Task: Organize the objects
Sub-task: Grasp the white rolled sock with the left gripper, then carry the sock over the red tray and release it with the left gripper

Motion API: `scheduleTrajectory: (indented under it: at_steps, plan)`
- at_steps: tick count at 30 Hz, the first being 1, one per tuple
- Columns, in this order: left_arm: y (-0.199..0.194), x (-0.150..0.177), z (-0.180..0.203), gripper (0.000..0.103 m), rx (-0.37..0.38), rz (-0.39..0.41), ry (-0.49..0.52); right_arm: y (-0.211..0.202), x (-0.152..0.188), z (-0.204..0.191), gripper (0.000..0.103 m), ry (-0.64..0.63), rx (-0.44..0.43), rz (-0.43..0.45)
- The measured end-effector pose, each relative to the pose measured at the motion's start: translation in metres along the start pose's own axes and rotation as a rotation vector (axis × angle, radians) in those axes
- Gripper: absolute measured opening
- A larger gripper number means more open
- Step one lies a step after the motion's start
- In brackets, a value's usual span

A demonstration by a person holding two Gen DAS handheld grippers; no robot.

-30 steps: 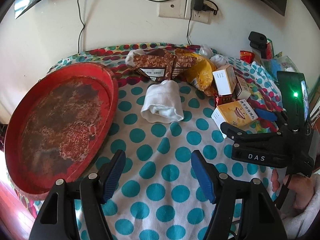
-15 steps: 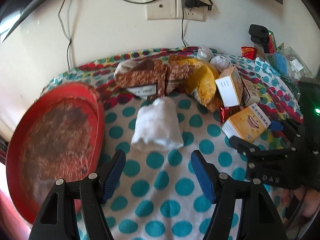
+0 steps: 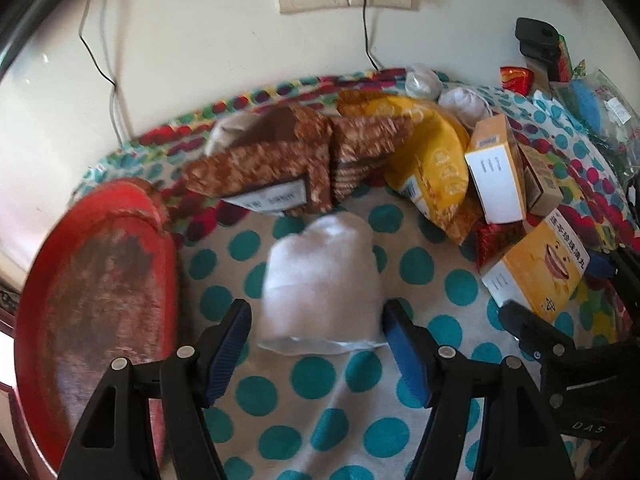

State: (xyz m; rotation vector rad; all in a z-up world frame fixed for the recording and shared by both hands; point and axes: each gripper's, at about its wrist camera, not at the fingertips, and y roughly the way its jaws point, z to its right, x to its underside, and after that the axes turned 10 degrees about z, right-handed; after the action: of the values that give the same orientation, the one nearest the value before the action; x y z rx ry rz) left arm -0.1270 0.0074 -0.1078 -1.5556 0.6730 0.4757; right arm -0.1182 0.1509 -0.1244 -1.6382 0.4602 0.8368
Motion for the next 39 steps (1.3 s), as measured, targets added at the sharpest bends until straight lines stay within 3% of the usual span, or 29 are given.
scheduleTrajectory:
  at_steps: [4,5,6,10,27,39]
  plan:
    - [0.002,0.005,0.004,0.069,0.014,0.014,0.015,0.0,0.0,0.0,0.088,-0.003,0.002,-0.001]
    - [0.0,0.006,0.003,0.064,0.014,0.026,0.012,0.0,0.0,0.0,0.088,-0.001,0.001,-0.001]
    - [-0.001,0.005,0.001,0.051,0.016,0.025,0.005,0.0,0.0,0.0,0.088,0.0,0.0,0.0]
    - [-0.006,0.002,-0.003,0.031,0.038,0.038,-0.025,0.001,0.0,-0.001,0.088,-0.003,0.004,-0.002]
    - [-0.057,0.009,-0.026,0.028,0.046,0.09,-0.057,0.0,0.0,-0.006,0.088,-0.005,0.013,-0.003]
    - [-0.076,0.013,-0.116,0.028,-0.078,0.11,-0.147,0.001,-0.001,-0.007,0.088,-0.01,0.03,-0.007]
